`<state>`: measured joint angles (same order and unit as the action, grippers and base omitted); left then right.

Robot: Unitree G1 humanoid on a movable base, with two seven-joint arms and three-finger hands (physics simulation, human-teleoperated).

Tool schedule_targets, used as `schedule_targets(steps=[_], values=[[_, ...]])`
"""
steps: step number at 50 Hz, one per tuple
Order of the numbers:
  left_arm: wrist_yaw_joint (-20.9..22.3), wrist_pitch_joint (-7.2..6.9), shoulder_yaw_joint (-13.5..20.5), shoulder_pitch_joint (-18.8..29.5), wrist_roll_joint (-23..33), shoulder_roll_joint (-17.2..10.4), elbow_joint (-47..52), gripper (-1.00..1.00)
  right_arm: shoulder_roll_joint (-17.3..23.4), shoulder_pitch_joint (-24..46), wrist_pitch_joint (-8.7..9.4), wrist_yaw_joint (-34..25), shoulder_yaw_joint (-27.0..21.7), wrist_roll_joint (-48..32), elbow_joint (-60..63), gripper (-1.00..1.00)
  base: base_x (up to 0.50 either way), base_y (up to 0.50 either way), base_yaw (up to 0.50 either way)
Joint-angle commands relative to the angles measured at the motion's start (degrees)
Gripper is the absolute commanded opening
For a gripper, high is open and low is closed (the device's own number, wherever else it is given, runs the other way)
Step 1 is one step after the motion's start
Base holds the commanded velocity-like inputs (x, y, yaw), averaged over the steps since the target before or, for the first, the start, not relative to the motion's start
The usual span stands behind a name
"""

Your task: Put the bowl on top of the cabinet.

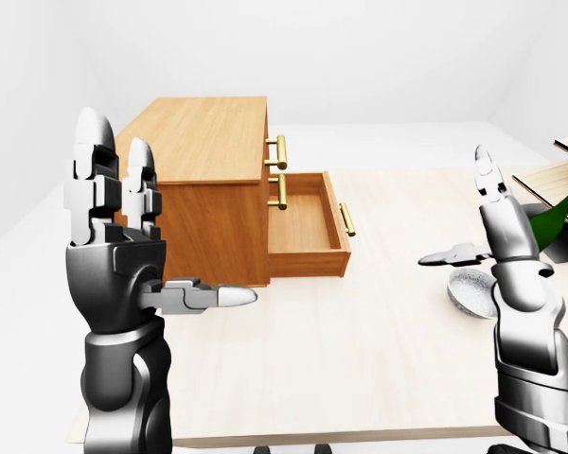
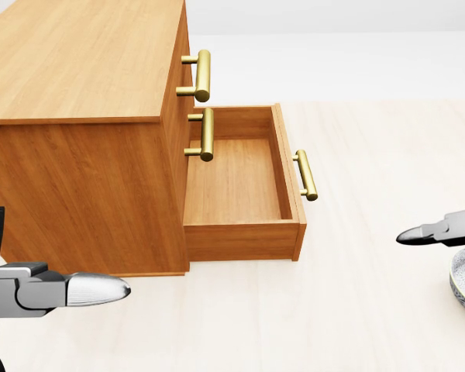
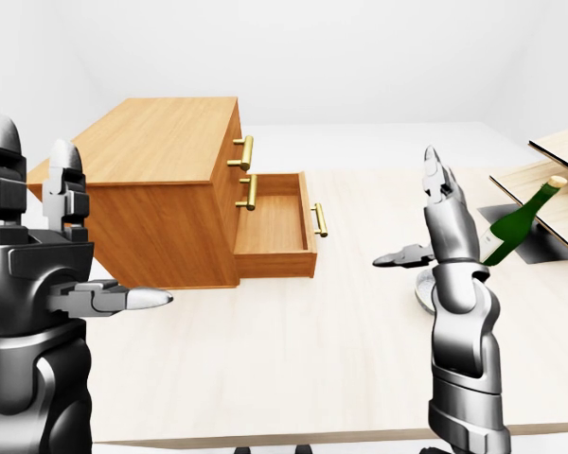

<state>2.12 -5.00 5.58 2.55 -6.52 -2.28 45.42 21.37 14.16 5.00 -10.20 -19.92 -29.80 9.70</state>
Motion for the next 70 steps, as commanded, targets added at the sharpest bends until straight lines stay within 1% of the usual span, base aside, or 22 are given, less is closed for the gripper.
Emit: schedule_targets(steps=[1,17,26,27,29,33,39,44,49,55,57,60,62,65,67,70], values=[[0.0,0.0,-0.1,-0.1,0.1,0.0,-0.1,1.0,1.1,-0.2,0.0,-0.8,-0.7,-3.1,-1.4,1.0,0.0,0.0,0.0],[0.2,0.0,-0.2,-0.3,0.3,0.1,-0.7,1.0,3.2,-1.3,0.0,0.3,-2.1,-6.0,-5.8,1.0,0.0,0.0,0.0],[0.1,0.0,-0.6,-0.5,0.5,0.2,-0.2,1.0,2.9,-2.6,0.0,0.3,-2.6,-7.7,-5.7,1.0,0.0,0.0,0.0],[0.2,0.0,-0.5,-0.5,0.5,0.2,-0.4,1.0,2.9,-2.7,-0.48,0.6,-2.7,-7.8,-6.0,1.0,0.0,0.0,0.0],[0.2,0.0,-0.5,-0.5,0.6,0.2,-0.6,1.0,2.9,-3.0,-0.47,0.2,-2.8,-8.1,-5.4,1.0,0.0,0.0,0.0],[0.2,0.0,-0.5,-0.4,0.5,0.2,-0.1,1.0,3.0,-3.2,-2.2,1.1,-2.9,-8.6,-7.1,1.0,0.0,0.0,0.0],[0.2,0.0,-0.6,-0.5,0.6,0.2,-0.5,1.0,2.9,-4.1,-2.79,0.7,-3.2,-9.4,-6.4,1.0,0.0,0.0,0.0],[0.1,0.0,-0.4,-0.2,0.4,0.2,-0.2,1.0,2.6,-4.9,-4.25,0.9,-3.4,-10.3,-6.7,1.0,0.0,0.0,0.0],[0.1,0.0,-0.5,-0.3,0.5,0.2,-0.3,1.0,2.3,-5.5,-4.79,0.7,-3.6,-10.8,-6.3,1.0,0.0,0.0,0.0],[0.1,0.0,-0.5,-0.4,0.5,0.2,-0.2,1.0,2.0,-6.2,-6.1,1.5,-3.5,-11.5,-7.2,1.0,0.0,0.0,0.0],[0.1,0.0,-0.5,-0.4,0.5,0.2,-0.3,1.0,2.1,-6.2,-5.9,1.0,-3.7,-11.6,-6.9,1.0,0.0,0.0,0.0],[0.1,0.0,-0.5,-0.3,0.5,0.2,-0.4,1.0,1.9,-6.4,-6.05,1.0,-3.7,-11.7,-6.9,1.0,0.0,0.0,0.0],[0.2,0.0,-0.3,-0.3,0.4,0.1,0.1,1.0,1.5,-6.9,-6.81,1.9,-3.4,-12.2,-7.7,1.0,0.0,0.0,0.0],[0.1,0.0,-0.2,-0.2,0.3,0.1,0.2,1.0,1.4,-7.1,-7.49,2.4,-3.2,-12.4,-8.6,1.0,0.0,0.0,0.0],[0.1,0.0,-0.3,-0.3,0.4,0.1,0.1,1.0,1.3,-7.2,-7.53,2.4,-3.1,-12.5,-8.7,1.0,0.0,0.0,0.0],[0.1,0.0,-0.3,-0.2,0.3,0.1,0.4,1.0,1.0,-7.5,-8.22,3.2,-2.8,-12.8,-9.6,1.0,0.0,0.0,0.0]])
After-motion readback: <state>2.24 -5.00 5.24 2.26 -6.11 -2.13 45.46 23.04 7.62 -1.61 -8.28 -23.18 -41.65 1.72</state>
